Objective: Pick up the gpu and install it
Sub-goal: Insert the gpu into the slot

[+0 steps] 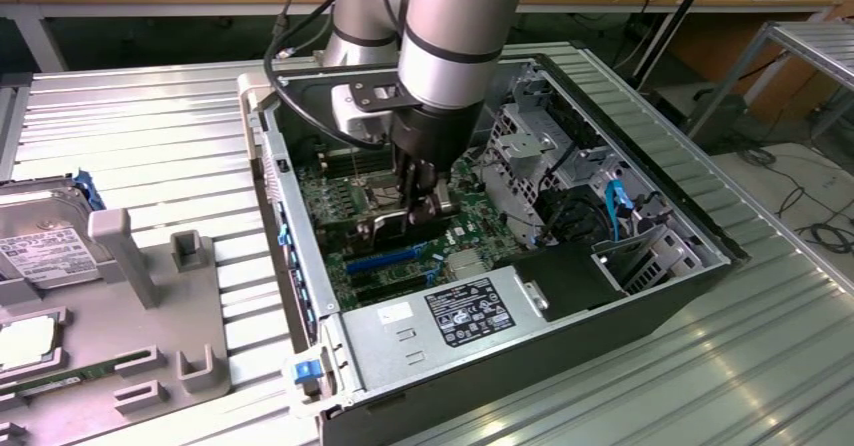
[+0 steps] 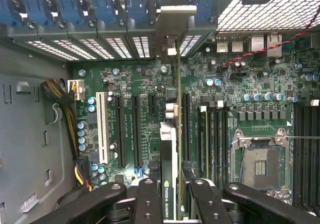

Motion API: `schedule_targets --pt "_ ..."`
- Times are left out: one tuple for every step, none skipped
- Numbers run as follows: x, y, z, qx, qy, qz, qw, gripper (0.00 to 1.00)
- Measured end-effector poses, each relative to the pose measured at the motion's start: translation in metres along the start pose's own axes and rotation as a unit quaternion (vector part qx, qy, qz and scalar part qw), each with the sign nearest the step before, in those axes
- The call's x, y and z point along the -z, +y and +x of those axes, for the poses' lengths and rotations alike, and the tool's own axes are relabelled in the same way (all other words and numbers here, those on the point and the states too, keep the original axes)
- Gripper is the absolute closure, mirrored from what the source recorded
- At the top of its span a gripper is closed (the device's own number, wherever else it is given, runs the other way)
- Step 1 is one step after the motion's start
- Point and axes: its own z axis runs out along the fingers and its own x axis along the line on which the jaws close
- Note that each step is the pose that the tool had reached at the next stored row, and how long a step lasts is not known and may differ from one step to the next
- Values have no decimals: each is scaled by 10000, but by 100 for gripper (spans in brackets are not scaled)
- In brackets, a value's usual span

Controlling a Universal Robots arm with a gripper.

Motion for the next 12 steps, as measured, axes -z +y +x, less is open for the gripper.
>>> schedule_targets --pt "-9 0 0 0 -1 1 10000 73" --pt "-21 0 0 0 0 3 10000 73" --pt "-34 0 0 -1 0 4 10000 73" --pt "-42 0 0 -1 0 4 10000 73" --pt "-52 0 1 -1 0 5 10000 73" --pt "-60 0 1 -2 1 5 10000 73" --pt "-68 0 1 -2 0 5 10000 73" --pt "-77 0 1 -2 0 5 10000 73" --pt "-85 0 1 -2 1 5 10000 73" --pt "-95 1 1 -3 1 5 10000 73" --pt "-104 1 1 -4 1 5 10000 73" --pt "-124 3 1 -4 3 5 10000 73"
